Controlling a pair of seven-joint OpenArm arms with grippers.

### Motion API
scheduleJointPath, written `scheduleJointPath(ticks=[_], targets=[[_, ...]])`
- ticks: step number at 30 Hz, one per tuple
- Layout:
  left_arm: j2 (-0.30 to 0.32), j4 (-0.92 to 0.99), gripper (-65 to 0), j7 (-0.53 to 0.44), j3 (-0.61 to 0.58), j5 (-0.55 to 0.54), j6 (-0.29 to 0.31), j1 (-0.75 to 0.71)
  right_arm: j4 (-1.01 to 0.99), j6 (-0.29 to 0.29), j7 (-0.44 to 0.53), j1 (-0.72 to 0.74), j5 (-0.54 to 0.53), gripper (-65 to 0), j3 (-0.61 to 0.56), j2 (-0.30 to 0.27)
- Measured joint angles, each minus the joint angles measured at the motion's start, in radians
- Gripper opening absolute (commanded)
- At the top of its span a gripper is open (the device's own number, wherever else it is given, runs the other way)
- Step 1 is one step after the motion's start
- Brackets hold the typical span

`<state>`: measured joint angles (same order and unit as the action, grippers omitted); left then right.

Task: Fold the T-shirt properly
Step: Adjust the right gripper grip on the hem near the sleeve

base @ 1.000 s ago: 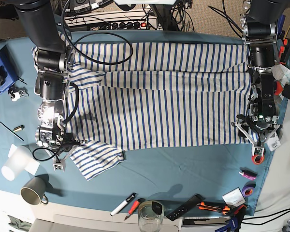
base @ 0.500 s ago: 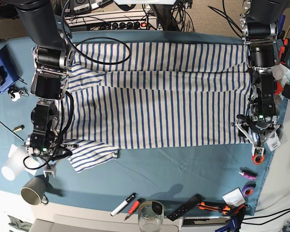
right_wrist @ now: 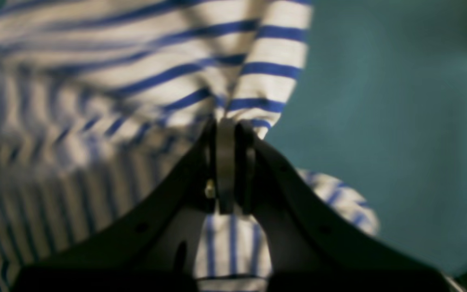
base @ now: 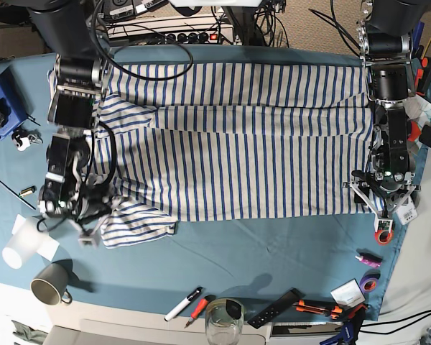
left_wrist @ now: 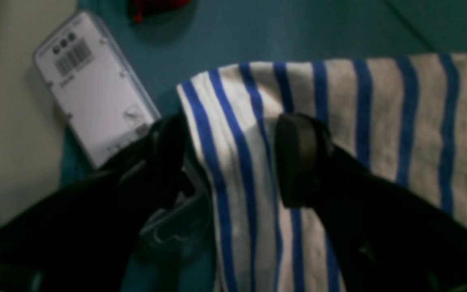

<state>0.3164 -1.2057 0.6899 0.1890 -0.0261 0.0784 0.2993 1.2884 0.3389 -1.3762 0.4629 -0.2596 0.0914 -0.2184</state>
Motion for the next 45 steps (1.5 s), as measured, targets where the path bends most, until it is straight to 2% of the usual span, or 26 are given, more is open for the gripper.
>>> scheduleJointPath(ticks=[5,9,12,16,18,19,21,25,30,32,35,38,41,43,45], targets=[[0.0,0.0,-28.9,0.0,0.0,0.0,0.0,0.0,0.143,0.084,-0.022,-0.113,-0.163,-65.0,-0.001,0.0],[0.0,0.0,-28.9,0.0,0.0,0.0,0.0,0.0,0.24,0.119,-0.023,-0.202,-0.214,-65.0,-0.001,0.0],[0.0,0.0,-28.9,0.0,0.0,0.0,0.0,0.0,0.243,0.119,-0.026,-0.245,-0.197,-65.0,-0.001,0.0],[0.0,0.0,-28.9,0.001,0.0,0.0,0.0,0.0,0.243,0.119,-0.026,-0.237,-0.1,-65.0,-0.001,0.0],[0.0,0.0,-28.9,0.001,0.0,0.0,0.0,0.0,0.243,0.119,-0.025,-0.232,-0.096,-65.0,-0.001,0.0],[0.0,0.0,-28.9,0.001,0.0,0.0,0.0,0.0,0.243,0.123,-0.025,-0.232,-0.096,-63.8,-0.001,0.0],[0.0,0.0,-28.9,0.001,0.0,0.0,0.0,0.0,0.243,0.144,-0.026,-0.232,-0.096,-57.2,-0.001,0.0],[0.0,0.0,-28.9,0.001,0.0,0.0,0.0,0.0,0.243,0.145,-0.029,-0.219,-0.106,-44.9,-0.001,0.0],[0.0,0.0,-28.9,0.0,0.0,0.0,0.0,0.0,0.285,0.129,-0.038,-0.214,-0.248,-44.1,-0.001,0.0],[0.0,0.0,-28.9,0.001,0.0,0.0,0.0,0.0,0.361,0.15,-0.038,-0.211,-0.295,-44.1,-0.001,0.0],[0.0,0.0,-28.9,0.0,0.0,0.0,0.0,0.0,0.415,0.156,-0.001,-0.2,-0.267,-44.1,0.006,0.0],[0.0,0.0,-28.9,0.0,0.0,0.0,0.0,0.0,0.412,0.119,0.074,-0.203,-0.174,-44.1,0.058,0.003],[-0.001,0.0,-28.9,0.0,0.0,0.0,0.0,0.0,0.399,0.043,0.142,-0.182,-0.104,-44.1,0.143,0.002],[0.0,0.0,-28.9,0.002,0.0,0.0,0.0,0.0,0.362,-0.016,0.189,-0.156,-0.081,-44.1,0.207,0.002],[0.0,0.0,-28.9,0.0,0.0,0.0,0.0,0.0,0.293,-0.04,0.206,-0.128,-0.083,-44.1,0.266,0.0]])
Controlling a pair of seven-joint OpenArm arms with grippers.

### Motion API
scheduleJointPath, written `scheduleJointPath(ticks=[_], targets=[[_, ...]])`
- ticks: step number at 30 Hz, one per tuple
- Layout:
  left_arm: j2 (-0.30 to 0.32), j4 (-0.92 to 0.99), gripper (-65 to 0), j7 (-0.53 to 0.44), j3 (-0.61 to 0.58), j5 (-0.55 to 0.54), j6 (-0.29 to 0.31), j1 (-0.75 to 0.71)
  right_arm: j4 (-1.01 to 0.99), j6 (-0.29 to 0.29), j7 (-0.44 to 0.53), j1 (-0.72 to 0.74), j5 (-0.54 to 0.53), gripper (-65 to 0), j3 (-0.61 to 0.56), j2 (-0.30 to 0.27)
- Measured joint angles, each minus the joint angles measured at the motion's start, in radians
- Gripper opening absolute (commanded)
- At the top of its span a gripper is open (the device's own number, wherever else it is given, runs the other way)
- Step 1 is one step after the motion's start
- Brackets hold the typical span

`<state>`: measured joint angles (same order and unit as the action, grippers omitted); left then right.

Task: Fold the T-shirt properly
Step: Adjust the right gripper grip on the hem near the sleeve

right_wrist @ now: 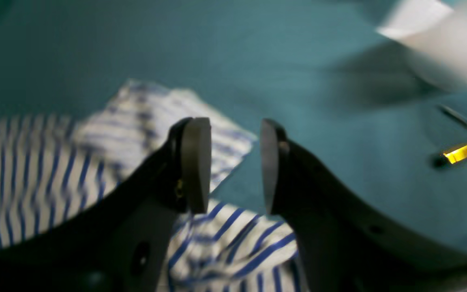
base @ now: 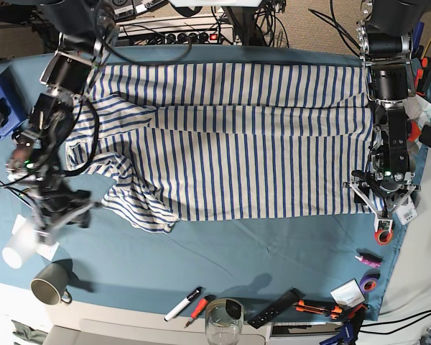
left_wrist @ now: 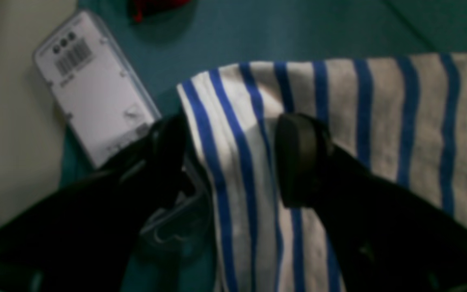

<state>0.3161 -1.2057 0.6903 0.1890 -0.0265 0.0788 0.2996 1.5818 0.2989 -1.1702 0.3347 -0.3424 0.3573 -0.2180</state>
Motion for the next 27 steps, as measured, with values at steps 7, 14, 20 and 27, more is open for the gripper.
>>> scheduleJointPath(ticks=[7,14,20,27], targets=[[0.0,0.0,-28.9,0.001,0.0,0.0,0.0,0.0,-0.336,0.024,-0.01,0.129,-0.051,-36.9,0.089,0.002],[0.0,0.0,-28.9,0.001,0.0,0.0,0.0,0.0,-0.492,0.041,-0.023,0.166,-0.051,-36.0,0.087,0.002],[0.0,0.0,-28.9,0.0,0.0,-0.048,0.0,0.0,-0.563,0.04,0.039,0.165,-0.048,-36.0,0.087,0.002],[0.0,0.0,-28.9,0.0,0.0,-0.054,0.0,0.0,-0.65,0.042,0.13,0.174,-0.053,-36.1,0.072,0.002]])
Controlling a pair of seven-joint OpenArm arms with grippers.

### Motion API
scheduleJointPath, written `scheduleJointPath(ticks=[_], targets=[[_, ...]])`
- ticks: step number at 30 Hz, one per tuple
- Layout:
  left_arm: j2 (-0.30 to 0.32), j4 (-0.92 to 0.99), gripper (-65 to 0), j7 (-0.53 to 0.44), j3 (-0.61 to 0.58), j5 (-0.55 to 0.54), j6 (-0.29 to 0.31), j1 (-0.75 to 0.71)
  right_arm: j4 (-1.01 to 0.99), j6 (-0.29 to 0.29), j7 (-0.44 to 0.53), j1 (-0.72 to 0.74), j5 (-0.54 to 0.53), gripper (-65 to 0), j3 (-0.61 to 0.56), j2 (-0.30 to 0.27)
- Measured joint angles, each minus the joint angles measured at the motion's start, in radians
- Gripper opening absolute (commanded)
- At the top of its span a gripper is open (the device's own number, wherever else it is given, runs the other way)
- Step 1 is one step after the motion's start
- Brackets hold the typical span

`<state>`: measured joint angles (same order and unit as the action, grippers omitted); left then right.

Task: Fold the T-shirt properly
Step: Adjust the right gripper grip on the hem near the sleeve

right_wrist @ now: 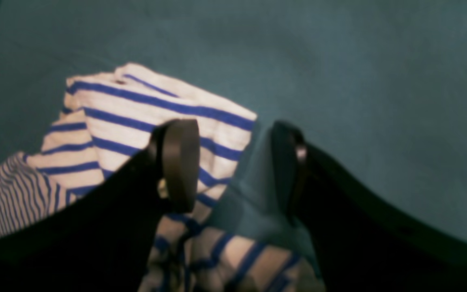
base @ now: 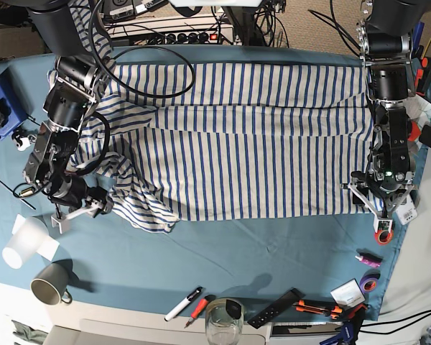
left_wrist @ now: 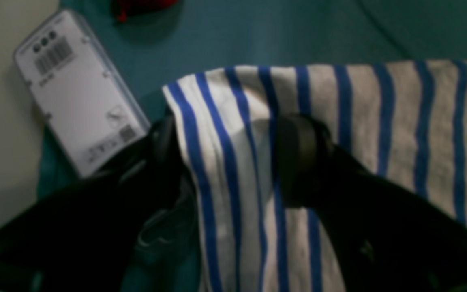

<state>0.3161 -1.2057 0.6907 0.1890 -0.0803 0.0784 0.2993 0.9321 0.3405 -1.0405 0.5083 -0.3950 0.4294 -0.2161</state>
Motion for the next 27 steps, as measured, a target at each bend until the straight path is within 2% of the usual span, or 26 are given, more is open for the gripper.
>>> scheduleJointPath(ticks=[2,3,7,8,10,13,14,19,21,27], targets=[[0.0,0.0,-29.0,0.0,0.0,0.0,0.0,0.0,-0.027,0.003,0.037,0.004,-0.009,-36.5,-0.012,0.0],[0.0,0.0,-29.1,0.0,0.0,0.0,0.0,0.0,-0.037,0.004,0.06,0.005,-0.013,-39.0,-0.018,0.0],[0.0,0.0,-36.2,0.0,0.0,0.0,0.0,0.0,-0.05,0.003,0.073,0.004,-0.01,-61.8,-0.034,0.0],[0.0,0.0,-39.0,0.0,0.0,0.0,0.0,0.0,-0.051,0.003,0.071,0.003,-0.01,-65.0,-0.034,0.0],[0.0,0.0,-46.6,0.0,0.0,0.0,0.0,0.0,-0.051,0.003,0.069,0.003,-0.01,-65.0,-0.034,0.0],[0.0,0.0,-63.2,0.0,0.0,0.0,0.0,0.0,-0.051,0.003,0.068,0.004,-0.01,-65.0,-0.034,0.0],[0.0,0.0,-65.0,0.0,0.0,0.0,0.0,0.0,-0.051,0.003,0.068,0.004,-0.01,-65.0,-0.034,0.0],[0.0,0.0,-65.0,0.0,0.0,0.0,0.0,0.0,-0.048,-0.001,0.014,0.024,0.003,-65.0,-0.035,0.0],[0.0,0.0,-65.0,0.0,0.0,0.0,0.0,0.0,-0.023,0.02,-0.027,0.026,0.002,-65.0,-0.035,0.0],[0.0,-0.036,-65.0,0.064,0.0,0.0,0.002,0.009,0.149,0.037,-0.132,0.026,-0.074,-65.0,-0.037,0.0]])
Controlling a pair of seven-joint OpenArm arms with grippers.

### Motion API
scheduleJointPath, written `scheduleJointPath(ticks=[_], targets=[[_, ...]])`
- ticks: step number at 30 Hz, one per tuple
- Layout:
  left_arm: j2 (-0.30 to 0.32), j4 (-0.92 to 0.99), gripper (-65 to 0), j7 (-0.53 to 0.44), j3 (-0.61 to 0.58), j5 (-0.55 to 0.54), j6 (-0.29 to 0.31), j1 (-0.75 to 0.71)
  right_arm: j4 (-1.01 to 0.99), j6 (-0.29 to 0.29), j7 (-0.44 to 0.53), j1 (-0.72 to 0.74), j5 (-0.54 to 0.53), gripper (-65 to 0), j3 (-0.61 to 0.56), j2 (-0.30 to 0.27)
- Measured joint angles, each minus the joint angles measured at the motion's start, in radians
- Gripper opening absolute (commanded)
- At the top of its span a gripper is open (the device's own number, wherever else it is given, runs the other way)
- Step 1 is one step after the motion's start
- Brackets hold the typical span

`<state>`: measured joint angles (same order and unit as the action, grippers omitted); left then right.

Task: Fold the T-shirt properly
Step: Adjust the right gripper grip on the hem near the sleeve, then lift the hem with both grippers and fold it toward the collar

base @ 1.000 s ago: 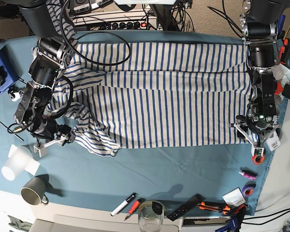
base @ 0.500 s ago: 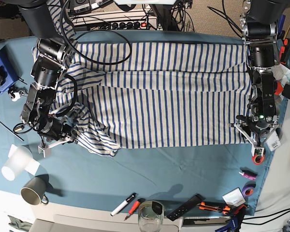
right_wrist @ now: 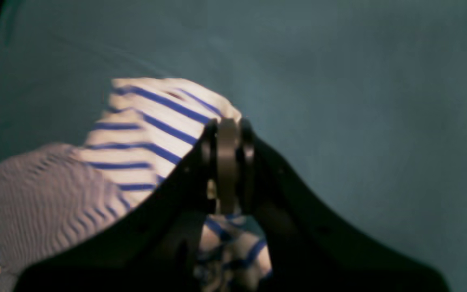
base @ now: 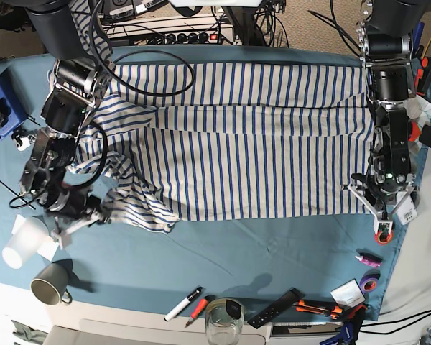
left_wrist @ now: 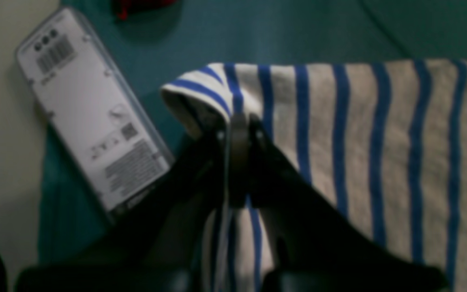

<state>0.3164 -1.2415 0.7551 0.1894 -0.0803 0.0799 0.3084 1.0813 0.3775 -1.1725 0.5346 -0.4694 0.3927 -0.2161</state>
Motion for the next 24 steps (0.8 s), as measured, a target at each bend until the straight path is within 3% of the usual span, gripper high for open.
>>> scheduleJointPath(ticks=[6,13,19,24], targets=[[0.0,-0.065,-65.0,0.092,0.0,-0.037,0.002,0.014,0.168,0.005,-0.08,0.003,0.014,-65.0,0.0,0.0],[0.005,-0.078,-65.0,0.109,0.0,-0.037,0.026,0.014,0.17,0.005,-0.088,-0.005,0.014,-65.0,0.0,0.0],[0.008,-0.09,-65.0,0.172,0.0,-0.037,0.038,0.013,0.17,0.005,-0.159,-0.003,-0.029,-65.0,0.0,0.0],[0.057,-0.175,-65.0,0.264,0.0,-0.126,0.043,0.013,0.203,0.005,-0.18,-0.008,-0.034,-65.0,0.0,-0.003]])
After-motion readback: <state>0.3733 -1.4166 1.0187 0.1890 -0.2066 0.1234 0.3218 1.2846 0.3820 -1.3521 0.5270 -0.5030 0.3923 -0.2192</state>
